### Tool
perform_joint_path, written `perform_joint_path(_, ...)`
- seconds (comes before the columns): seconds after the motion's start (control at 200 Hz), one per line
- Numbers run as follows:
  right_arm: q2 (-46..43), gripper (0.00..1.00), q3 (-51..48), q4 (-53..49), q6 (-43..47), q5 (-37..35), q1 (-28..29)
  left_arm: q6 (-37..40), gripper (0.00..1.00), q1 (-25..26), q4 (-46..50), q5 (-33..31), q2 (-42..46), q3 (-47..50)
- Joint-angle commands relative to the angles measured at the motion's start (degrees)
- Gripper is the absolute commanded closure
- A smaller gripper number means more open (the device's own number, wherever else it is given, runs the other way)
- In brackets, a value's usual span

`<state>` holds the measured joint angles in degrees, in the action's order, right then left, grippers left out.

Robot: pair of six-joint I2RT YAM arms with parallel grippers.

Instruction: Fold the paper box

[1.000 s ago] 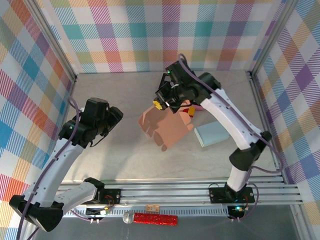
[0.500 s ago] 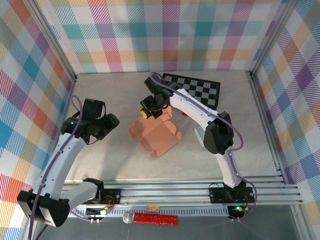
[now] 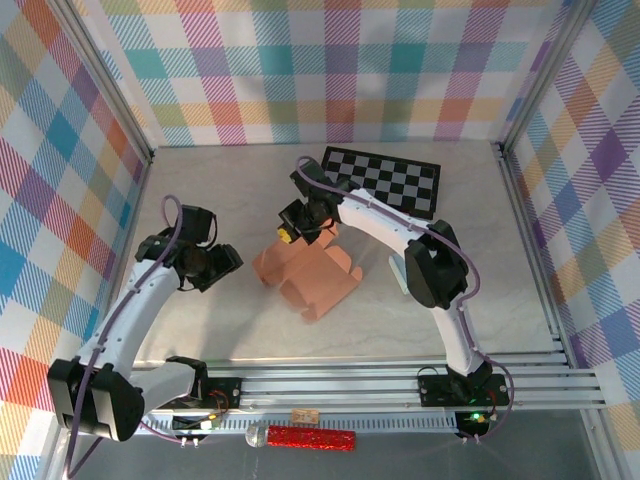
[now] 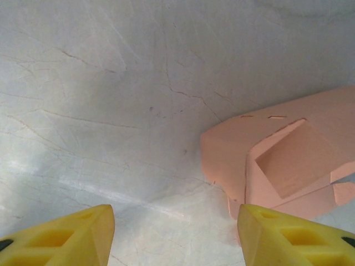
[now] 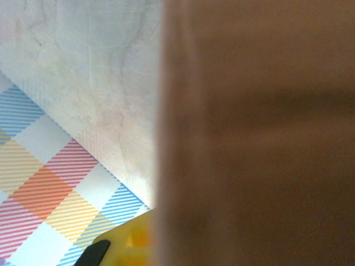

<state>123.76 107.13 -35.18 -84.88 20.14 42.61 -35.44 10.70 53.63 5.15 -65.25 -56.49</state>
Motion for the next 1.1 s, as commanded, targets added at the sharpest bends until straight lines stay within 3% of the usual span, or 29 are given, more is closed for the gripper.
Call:
perform_joint_path(0.0, -4.5, 1.0, -4.8, 12.4, 1.9, 3.6, -0.5, 3.3, 0.43, -1.4, -1.1, 2.0, -1.6, 1.8)
perform_joint_path(0.165, -7.0, 1.0, -12.0, 21.8, 2.6, 5.4, -0.7, 5.5, 0.49, -1.7, -4.5, 2.5, -2.0, 4.1)
perform_joint_path(0.24, -8.1, 1.0, -16.3, 29.1, 3.0, 6.6, -0.9, 7.2, 0.58, -1.7, -6.0, 2.6, -2.7, 5.1)
perform_joint_path(0.395, -10.0, 1.0, -23.5, 40.7, 4.1, 9.8, -1.8, 9.1, 0.66, -2.1, -9.5, 2.0, -3.4, 8.1)
perform_joint_path(0.625, -11.0, 1.0, -29.8, 51.3, 6.9, 15.6, -2.4, 9.9, 0.68, -2.4, -14.8, 0.9, -2.9, 11.9)
perform_joint_path(0.775, -10.2, 1.0, -34.4, 59.1, 7.2, 18.1, -3.3, 13.9, 0.66, -2.3, -19.5, 3.6, -3.0, 13.7)
perform_joint_path(1.095, -7.9, 1.0, -36.3, 61.4, 8.7, 21.7, -4.6, 21.7, 0.63, -1.2, -26.4, 10.9, -3.0, 17.4)
